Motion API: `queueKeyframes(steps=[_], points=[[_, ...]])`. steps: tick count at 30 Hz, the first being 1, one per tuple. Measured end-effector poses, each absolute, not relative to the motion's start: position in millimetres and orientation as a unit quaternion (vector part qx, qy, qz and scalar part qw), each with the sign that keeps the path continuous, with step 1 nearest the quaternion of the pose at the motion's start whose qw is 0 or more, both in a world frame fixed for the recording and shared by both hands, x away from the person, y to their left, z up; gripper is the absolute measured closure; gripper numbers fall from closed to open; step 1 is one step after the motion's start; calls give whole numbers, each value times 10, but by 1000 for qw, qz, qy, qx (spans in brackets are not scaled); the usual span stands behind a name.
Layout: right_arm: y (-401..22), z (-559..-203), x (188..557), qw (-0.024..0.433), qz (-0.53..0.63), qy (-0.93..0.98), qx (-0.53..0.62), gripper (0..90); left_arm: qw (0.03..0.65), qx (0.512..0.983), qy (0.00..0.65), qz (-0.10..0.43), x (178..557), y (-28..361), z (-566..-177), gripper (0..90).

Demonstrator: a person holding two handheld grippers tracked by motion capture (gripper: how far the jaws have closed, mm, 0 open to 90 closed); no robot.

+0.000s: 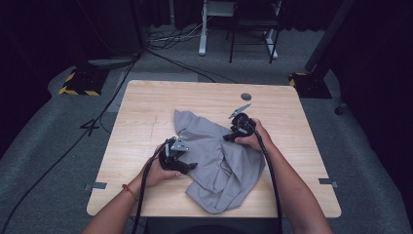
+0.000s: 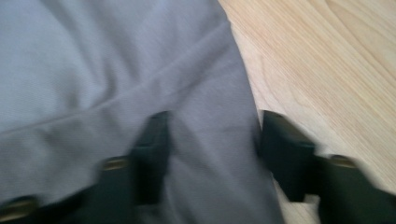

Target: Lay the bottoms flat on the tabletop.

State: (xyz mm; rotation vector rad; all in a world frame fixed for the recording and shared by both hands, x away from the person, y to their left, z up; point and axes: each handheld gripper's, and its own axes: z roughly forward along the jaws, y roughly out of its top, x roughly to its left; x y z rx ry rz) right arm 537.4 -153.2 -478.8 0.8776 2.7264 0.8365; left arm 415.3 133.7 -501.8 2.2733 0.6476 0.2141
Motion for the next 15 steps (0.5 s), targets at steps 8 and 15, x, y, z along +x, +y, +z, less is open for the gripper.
queueKeyframes(steps=[8,15], points=[[-1430,-4755,5247,90,276,922,255,866,375,888,254,84,4152,1335,-5018,241],[-1422,-4307,4870,139,333,910,202,868,373,884,266,90,4152,1347,-5016,228]])
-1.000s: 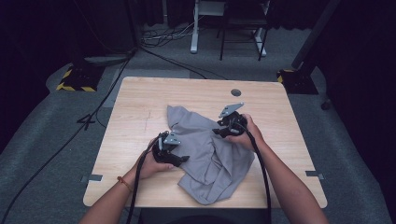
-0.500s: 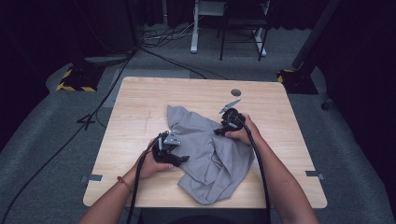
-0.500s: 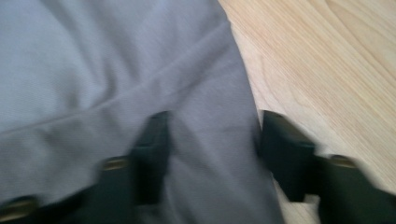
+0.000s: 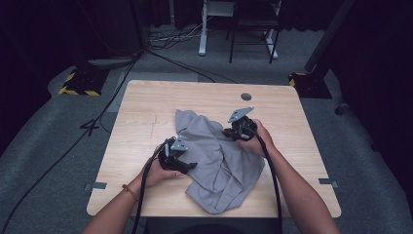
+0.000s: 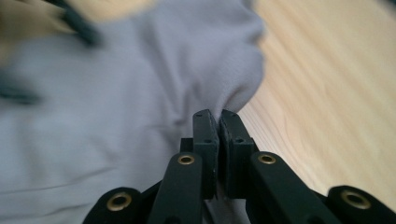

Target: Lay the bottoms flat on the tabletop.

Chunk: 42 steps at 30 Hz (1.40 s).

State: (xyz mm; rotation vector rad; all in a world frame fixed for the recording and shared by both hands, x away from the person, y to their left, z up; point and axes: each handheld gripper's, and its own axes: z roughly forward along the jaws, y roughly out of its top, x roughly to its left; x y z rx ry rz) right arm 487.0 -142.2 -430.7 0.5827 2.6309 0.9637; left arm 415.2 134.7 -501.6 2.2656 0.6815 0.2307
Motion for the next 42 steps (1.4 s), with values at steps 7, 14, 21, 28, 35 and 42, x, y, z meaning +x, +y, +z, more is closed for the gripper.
queueKeyframes(steps=[7,14,21,28,35,42], points=[[-1131,-4012,3872,139,354,924,44,865,357,874,314,101,4157,1417,-4993,197],[-907,-4522,3330,71,309,948,-10,846,340,876,331,82,4069,1707,-4940,230],[-1003,-4695,3299,16,340,939,42,586,360,864,339,98,3991,1854,-4875,250],[-1366,-4217,3249,55,396,915,49,459,380,856,321,138,4033,1886,-4659,254],[-1402,-3900,3833,116,379,914,85,494,392,856,308,134,4363,1682,-4614,255],[-1053,-4380,4373,30,282,956,74,521,384,866,304,102,4676,1394,-4757,238]])
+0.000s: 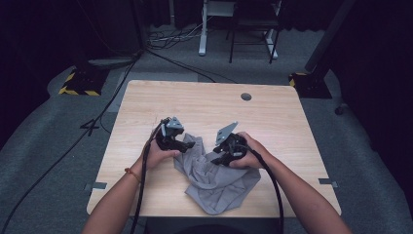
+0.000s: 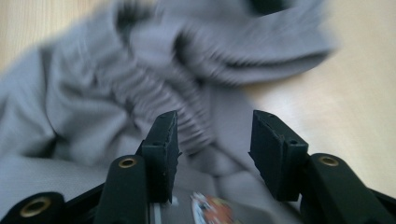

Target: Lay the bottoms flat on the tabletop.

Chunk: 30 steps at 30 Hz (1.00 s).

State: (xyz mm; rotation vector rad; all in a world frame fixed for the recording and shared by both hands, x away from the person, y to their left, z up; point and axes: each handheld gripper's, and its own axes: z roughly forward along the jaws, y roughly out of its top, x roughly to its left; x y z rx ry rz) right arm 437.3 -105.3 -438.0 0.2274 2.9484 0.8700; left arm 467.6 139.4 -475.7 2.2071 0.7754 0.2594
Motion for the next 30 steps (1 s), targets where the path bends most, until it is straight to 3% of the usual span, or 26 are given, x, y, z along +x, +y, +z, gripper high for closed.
queueKeyframes(steps=[7,10,12,13,15,17,19,26,30], points=[[-1013,-4633,4326,-11,269,961,69,483,361,876,306,91,4739,1289,-4917,235],[-1020,-4680,4286,-19,269,960,72,540,357,876,313,84,4744,1303,-4959,257],[-1006,-4677,4225,1,266,962,67,604,362,875,313,78,4738,1326,-4965,287],[-1006,-4677,4225,1,266,962,67,604,362,875,313,78,4738,1326,-4965,342],[-1010,-4605,4157,32,276,959,61,715,361,881,295,76,4708,1345,-4936,452],[-1048,-4522,4126,45,300,951,66,784,358,884,282,102,4666,1349,-4908,674],[-1103,-4440,4115,67,312,945,70,803,355,886,273,121,4645,1364,-4870,809],[-1463,-4128,4231,120,358,915,142,827,369,872,283,155,4667,1458,-4731,857],[-1829,-3906,4458,178,351,893,219,831,385,853,294,191,4797,1466,-4542,859]])
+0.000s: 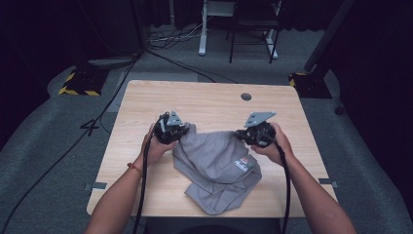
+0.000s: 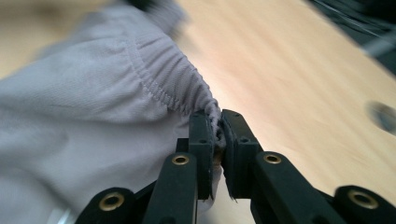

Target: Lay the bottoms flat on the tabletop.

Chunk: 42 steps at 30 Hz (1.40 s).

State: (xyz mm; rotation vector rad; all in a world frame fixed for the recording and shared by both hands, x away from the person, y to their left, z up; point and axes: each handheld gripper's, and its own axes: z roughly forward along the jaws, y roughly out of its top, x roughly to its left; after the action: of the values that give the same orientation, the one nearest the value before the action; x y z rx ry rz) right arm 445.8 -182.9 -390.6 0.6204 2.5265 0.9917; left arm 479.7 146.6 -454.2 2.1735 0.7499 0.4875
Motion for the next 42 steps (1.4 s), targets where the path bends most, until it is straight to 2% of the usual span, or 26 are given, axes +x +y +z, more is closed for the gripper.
queueKeyframes(steps=[3,7,11,14,18,20,21,23,26,31,33,34,35,36,37,39,40,41,42], points=[[-2027,-3857,4659,213,329,881,264,831,406,842,296,197,4911,1423,-4424,858],[-2114,-3860,4829,236,314,873,290,830,412,837,293,211,5028,1295,-4314,854],[-2162,-3894,5192,278,299,854,322,830,397,838,293,234,5295,1043,-4229,853],[-2153,-3920,5334,299,289,848,329,828,387,834,301,253,5418,948,-4233,851],[-2132,-4000,5639,333,278,829,353,813,359,818,342,293,5686,829,-4274,846],[-2124,-4015,5694,335,281,824,359,801,350,813,354,302,5734,797,-4279,778],[-2104,-4074,5802,341,283,814,375,738,346,804,373,310,5779,762,-4284,740],[-2083,-4145,5869,335,278,815,382,700,342,796,390,312,5830,695,-4299,651],[-2074,-4199,5890,334,272,816,386,666,341,801,387,305,5827,674,-4307,603],[-2176,-4296,5729,296,300,820,387,570,355,815,382,253,5708,759,-4385,439],[-2204,-4293,5689,292,305,822,382,558,359,821,375,238,5644,791,-4399,414],[-2286,-4274,5541,272,321,825,378,529,360,831,360,223,5518,816,-4424,326],[-2312,-4273,5485,262,330,827,373,521,360,831,360,223,5518,816,-4424,312],[-2341,-4272,5377,246,336,833,364,506,365,847,336,191,5322,829,-4471,289],[-2348,-4276,5301,242,336,837,358,504,365,847,336,191,5322,829,-4471,276],[-2328,-4319,5088,210,340,856,328,480,350,872,294,174,4983,788,-4606,274],[-2288,-4365,4938,203,333,868,307,478,350,872,294,174,4983,788,-4606,273],[-2288,-4365,4938,203,333,868,307,478,354,876,284,162,4897,782,-4643,273],[-2208,-4479,4698,176,326,886,278,466,341,888,268,150,4773,754,-4703,273]])
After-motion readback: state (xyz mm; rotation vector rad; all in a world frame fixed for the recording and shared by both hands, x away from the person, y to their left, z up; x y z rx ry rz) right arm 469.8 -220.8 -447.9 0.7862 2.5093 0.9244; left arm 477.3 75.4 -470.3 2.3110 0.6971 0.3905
